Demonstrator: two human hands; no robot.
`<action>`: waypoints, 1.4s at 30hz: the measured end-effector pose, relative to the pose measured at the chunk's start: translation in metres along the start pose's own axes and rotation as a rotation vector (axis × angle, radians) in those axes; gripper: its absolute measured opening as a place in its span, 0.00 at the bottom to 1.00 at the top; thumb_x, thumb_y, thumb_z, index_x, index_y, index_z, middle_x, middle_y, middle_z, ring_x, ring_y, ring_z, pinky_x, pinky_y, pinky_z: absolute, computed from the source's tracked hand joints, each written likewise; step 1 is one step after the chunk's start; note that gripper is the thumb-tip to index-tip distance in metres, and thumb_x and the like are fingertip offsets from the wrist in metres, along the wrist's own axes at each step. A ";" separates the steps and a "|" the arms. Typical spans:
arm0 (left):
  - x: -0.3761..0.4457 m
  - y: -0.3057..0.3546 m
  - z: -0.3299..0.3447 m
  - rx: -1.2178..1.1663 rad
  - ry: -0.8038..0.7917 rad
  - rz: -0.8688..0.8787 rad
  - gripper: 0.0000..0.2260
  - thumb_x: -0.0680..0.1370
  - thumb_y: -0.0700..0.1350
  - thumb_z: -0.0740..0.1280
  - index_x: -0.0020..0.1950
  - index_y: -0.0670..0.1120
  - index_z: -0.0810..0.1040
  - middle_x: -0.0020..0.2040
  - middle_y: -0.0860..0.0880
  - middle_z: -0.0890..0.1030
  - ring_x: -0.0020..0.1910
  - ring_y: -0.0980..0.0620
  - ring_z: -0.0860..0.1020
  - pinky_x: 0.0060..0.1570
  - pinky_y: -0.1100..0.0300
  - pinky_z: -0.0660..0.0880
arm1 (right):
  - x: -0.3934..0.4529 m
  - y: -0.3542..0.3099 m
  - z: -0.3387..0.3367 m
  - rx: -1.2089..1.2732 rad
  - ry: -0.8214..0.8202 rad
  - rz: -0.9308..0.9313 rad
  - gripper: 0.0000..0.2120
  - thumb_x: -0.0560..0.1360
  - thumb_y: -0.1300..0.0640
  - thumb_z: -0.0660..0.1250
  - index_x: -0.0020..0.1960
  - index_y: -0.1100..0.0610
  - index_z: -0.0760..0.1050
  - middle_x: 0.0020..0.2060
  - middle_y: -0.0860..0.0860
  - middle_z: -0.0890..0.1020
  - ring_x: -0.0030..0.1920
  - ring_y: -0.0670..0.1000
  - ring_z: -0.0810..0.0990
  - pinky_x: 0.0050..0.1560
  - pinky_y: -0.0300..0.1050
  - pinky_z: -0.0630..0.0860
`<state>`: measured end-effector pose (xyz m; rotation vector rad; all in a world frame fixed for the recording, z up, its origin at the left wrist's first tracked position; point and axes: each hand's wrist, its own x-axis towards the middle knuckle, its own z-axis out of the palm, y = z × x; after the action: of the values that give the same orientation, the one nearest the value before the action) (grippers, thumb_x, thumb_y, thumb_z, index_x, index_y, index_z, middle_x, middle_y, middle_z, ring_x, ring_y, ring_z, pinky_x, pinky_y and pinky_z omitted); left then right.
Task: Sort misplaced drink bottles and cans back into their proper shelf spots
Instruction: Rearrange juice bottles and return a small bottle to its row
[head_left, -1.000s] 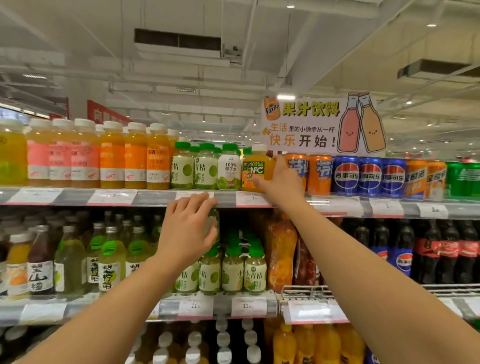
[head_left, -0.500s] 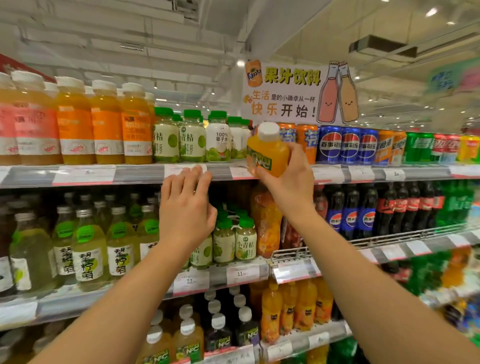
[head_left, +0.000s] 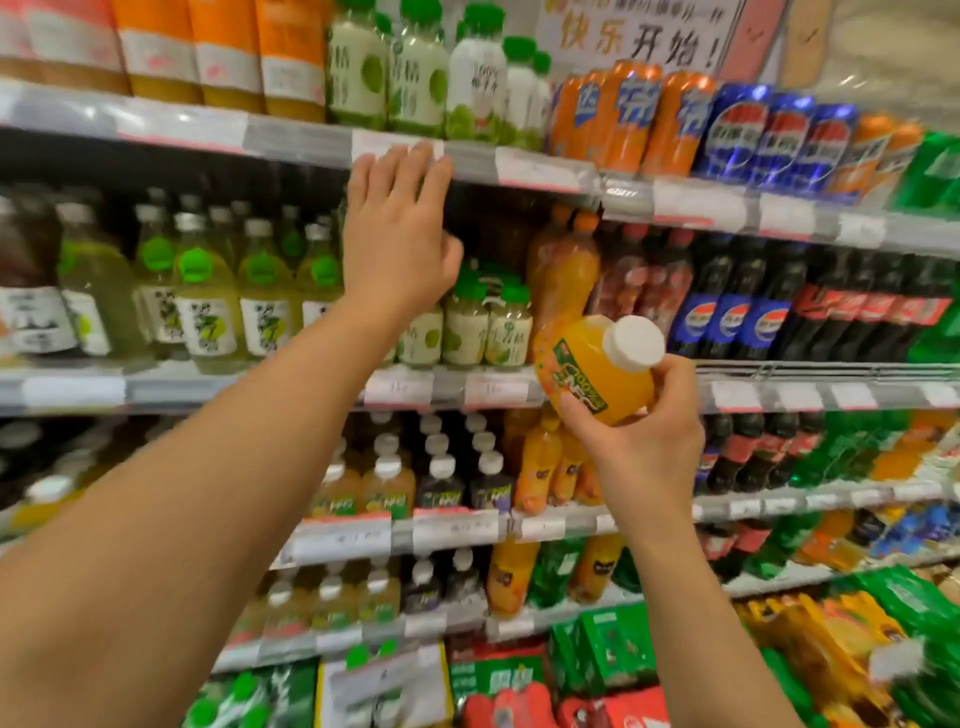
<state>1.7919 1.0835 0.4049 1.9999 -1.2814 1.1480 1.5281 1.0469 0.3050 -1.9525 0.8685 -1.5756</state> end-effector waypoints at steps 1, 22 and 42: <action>-0.001 0.000 -0.002 0.015 -0.023 -0.007 0.30 0.74 0.52 0.61 0.77 0.45 0.64 0.77 0.43 0.67 0.75 0.40 0.63 0.77 0.43 0.53 | -0.011 0.007 -0.004 0.007 -0.023 0.028 0.29 0.66 0.45 0.82 0.58 0.47 0.69 0.50 0.37 0.78 0.49 0.38 0.80 0.42 0.29 0.74; -0.091 -0.093 -0.094 -0.171 -0.898 -0.063 0.13 0.82 0.51 0.64 0.66 0.52 0.79 0.62 0.53 0.81 0.57 0.55 0.79 0.60 0.54 0.77 | -0.095 0.058 0.025 0.185 -0.491 0.283 0.31 0.66 0.51 0.83 0.61 0.46 0.68 0.50 0.38 0.77 0.47 0.38 0.78 0.40 0.34 0.72; -0.258 -0.328 0.036 -0.171 -1.186 -0.384 0.26 0.80 0.59 0.65 0.75 0.50 0.71 0.72 0.47 0.75 0.69 0.46 0.74 0.66 0.52 0.72 | -0.146 -0.033 0.198 -0.076 -0.756 0.301 0.28 0.67 0.52 0.83 0.55 0.39 0.67 0.50 0.35 0.79 0.46 0.37 0.80 0.42 0.32 0.74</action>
<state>2.0495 1.3221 0.1764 2.6763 -1.2605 -0.4464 1.7078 1.1715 0.1870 -2.1019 0.8329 -0.5552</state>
